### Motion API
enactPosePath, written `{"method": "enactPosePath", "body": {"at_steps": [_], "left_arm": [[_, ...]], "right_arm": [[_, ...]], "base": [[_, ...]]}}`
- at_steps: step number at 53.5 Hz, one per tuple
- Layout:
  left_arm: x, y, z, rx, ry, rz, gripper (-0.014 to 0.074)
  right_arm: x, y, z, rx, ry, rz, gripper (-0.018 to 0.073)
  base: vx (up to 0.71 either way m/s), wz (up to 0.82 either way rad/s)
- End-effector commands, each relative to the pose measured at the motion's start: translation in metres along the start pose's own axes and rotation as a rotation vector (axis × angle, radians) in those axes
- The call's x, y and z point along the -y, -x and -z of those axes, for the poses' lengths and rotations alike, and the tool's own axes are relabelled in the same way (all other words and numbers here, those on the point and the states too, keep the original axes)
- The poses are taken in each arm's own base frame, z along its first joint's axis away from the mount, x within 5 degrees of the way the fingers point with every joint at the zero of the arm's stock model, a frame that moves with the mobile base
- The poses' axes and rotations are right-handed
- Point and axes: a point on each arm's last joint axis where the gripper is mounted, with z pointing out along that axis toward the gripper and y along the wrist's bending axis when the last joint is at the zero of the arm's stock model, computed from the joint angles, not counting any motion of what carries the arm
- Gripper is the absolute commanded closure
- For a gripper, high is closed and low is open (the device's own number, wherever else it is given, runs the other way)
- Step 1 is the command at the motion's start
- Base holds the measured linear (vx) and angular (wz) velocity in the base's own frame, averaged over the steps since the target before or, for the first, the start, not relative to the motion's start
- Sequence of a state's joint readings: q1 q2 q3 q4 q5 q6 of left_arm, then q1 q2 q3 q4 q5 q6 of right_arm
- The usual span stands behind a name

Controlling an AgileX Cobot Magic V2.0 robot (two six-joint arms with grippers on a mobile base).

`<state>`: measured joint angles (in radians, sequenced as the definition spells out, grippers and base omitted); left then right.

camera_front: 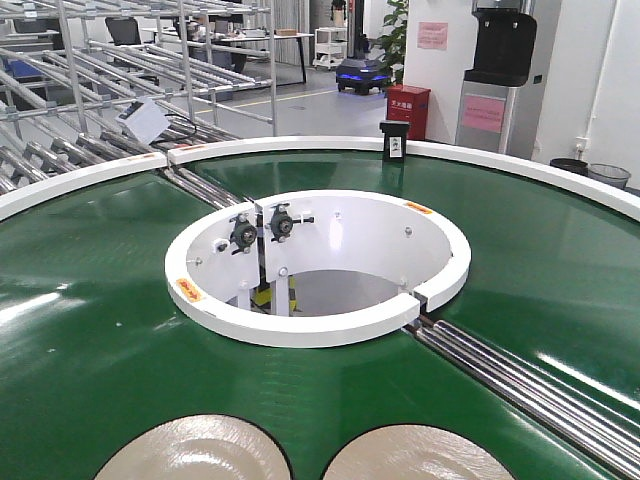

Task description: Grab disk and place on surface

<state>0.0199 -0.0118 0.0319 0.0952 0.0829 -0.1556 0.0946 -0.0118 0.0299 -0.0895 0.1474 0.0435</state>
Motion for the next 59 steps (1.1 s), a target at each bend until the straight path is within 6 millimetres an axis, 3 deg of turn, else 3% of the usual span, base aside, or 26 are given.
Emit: {"method": "enactPosePath", "body": {"at_steps": [1, 59], "left_arm": [[0.0019, 0.0154, 0.0026, 0.116, -0.02, 0.006, 0.0604], [0.0019, 0.0154, 0.0026, 0.116, -0.02, 0.006, 0.0604]], "right_arm": [[-0.0001, 0.0054, 0.0005, 0.082, -0.002, 0.013, 0.0568], [-0.0004, 0.0108, 0.0011, 0.142, 0.002, 0.01, 0.0568]], "base": [[0.0, 0.0], [0.0, 0.0]]}}
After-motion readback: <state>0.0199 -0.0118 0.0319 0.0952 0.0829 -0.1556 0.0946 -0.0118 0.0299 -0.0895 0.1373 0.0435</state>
